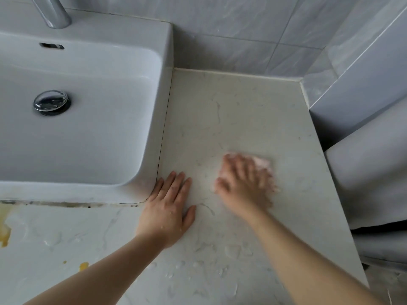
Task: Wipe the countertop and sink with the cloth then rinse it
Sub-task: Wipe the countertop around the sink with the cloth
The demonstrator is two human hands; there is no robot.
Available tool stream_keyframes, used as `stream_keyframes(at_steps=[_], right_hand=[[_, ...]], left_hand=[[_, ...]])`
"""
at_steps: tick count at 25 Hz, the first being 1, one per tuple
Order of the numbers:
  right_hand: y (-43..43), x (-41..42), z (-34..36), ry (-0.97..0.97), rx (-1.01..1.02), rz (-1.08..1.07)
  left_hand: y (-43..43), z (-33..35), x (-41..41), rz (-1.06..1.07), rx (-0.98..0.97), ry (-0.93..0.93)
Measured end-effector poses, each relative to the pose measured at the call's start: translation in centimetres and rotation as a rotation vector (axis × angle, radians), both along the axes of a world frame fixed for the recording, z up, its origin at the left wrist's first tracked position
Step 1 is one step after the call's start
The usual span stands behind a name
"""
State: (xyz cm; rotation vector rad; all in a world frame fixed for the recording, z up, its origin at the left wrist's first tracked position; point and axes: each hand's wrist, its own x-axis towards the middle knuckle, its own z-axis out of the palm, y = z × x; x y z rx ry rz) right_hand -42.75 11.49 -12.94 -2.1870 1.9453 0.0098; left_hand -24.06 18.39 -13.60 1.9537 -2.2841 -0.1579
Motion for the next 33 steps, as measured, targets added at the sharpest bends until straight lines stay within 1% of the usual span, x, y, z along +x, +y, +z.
stream_keyframes(at_steps=[1,2,3,4,5,8,10,11,12,13,14,15,16,17,18,19,20,21,22,23,24,25,26,27,28,29,30,31,32,33], right_hand=[[1.2,1.1,-0.2,0.004,-0.058,0.138],[1.2,0.6,-0.3,0.013,-0.086,0.248],[0.6,-1.3,0.3,0.051,-0.049,0.283],[-0.1,-4.1,0.4,0.099,-0.029,0.241],[-0.5,-7.2,0.2,0.130,0.007,0.142],[-2.4,-13.3,0.7,0.057,0.056,-0.282],[-3.3,-12.0,0.8,-0.014,0.057,-0.475],[-3.2,-9.9,0.9,-0.021,0.079,-0.499],[-2.6,-7.7,0.8,-0.008,0.085,-0.426],[-1.5,-5.8,0.5,0.003,0.031,-0.262],[0.0,-4.8,0.1,0.003,-0.036,-0.046],[1.7,-5.0,0.2,0.018,-0.057,0.142],[2.3,-6.4,-0.1,0.066,-0.058,0.282],[1.6,-8.6,0.0,0.139,-0.054,0.337],[0.4,-11.0,-0.1,0.179,-0.060,0.296],[-0.7,-12.6,0.6,0.161,0.016,0.137],[-1.7,-13.3,1.5,0.081,0.056,-0.073],[-2.3,-12.5,1.4,0.035,0.091,-0.243],[-2.1,-10.3,1.2,0.021,0.077,-0.302],[-1.0,-7.3,1.1,0.022,0.054,-0.229],[0.5,-4.3,0.7,0.025,-0.039,-0.052],[1.8,-1.7,0.2,0.012,-0.076,0.135],[2.7,-0.1,0.2,0.014,-0.034,0.311],[2.7,0.3,-0.1,0.027,-0.025,0.439],[1.5,0.0,0.1,0.061,-0.012,0.506],[0.1,-0.7,-0.1,0.086,-0.044,0.516],[-1.0,-1.0,0.2,0.114,-0.043,0.438],[-1.8,-1.0,0.2,0.107,-0.015,0.271],[-2.2,-0.1,0.4,0.066,0.027,0.103],[-2.0,1.8,0.6,0.002,0.056,0.009]], left_hand=[[0.1,-0.1,0.0,0.002,-0.009,0.005],[0.0,0.0,0.0,0.003,-0.014,0.005],[0.1,0.0,-0.1,0.004,-0.015,0.005],[0.1,0.1,0.0,0.003,-0.015,0.007],[0.1,0.1,0.0,0.004,-0.013,0.012],[0.1,0.1,0.0,0.007,-0.011,0.006],[0.1,0.1,-0.1,0.007,-0.005,0.002],[0.1,0.1,0.0,0.007,-0.003,0.000],[0.1,0.2,0.0,0.009,-0.002,-0.002],[0.0,0.2,0.0,0.013,0.001,-0.005],[0.1,0.3,0.1,0.019,0.006,-0.005],[0.1,0.3,0.1,0.021,0.014,-0.001],[0.1,0.4,0.1,0.020,0.026,0.000],[0.0,0.3,0.2,0.018,0.041,-0.006],[0.0,0.3,0.3,0.012,0.053,-0.018],[0.1,0.2,0.4,0.004,0.060,-0.027],[0.3,0.2,0.6,-0.003,0.063,-0.030],[0.5,0.2,0.8,-0.014,0.064,-0.027],[0.8,0.2,1.0,-0.033,0.067,-0.011],[1.1,0.2,1.2,-0.051,0.067,0.017],[1.5,0.2,1.5,-0.062,0.061,0.047],[1.9,0.3,1.9,-0.069,0.054,0.071],[2.4,0.4,2.3,-0.081,0.041,0.085],[3.0,0.4,2.8,-0.095,0.021,0.088],[3.6,0.4,3.4,-0.107,-0.004,0.093],[4.2,0.3,4.2,-0.108,-0.031,0.123],[4.8,0.2,4.9,-0.089,-0.065,0.182],[5.2,0.2,5.4,-0.052,-0.114,0.258],[5.4,0.2,5.5,-0.011,-0.171,0.317],[5.4,0.2,5.5,0.032,-0.214,0.331]])
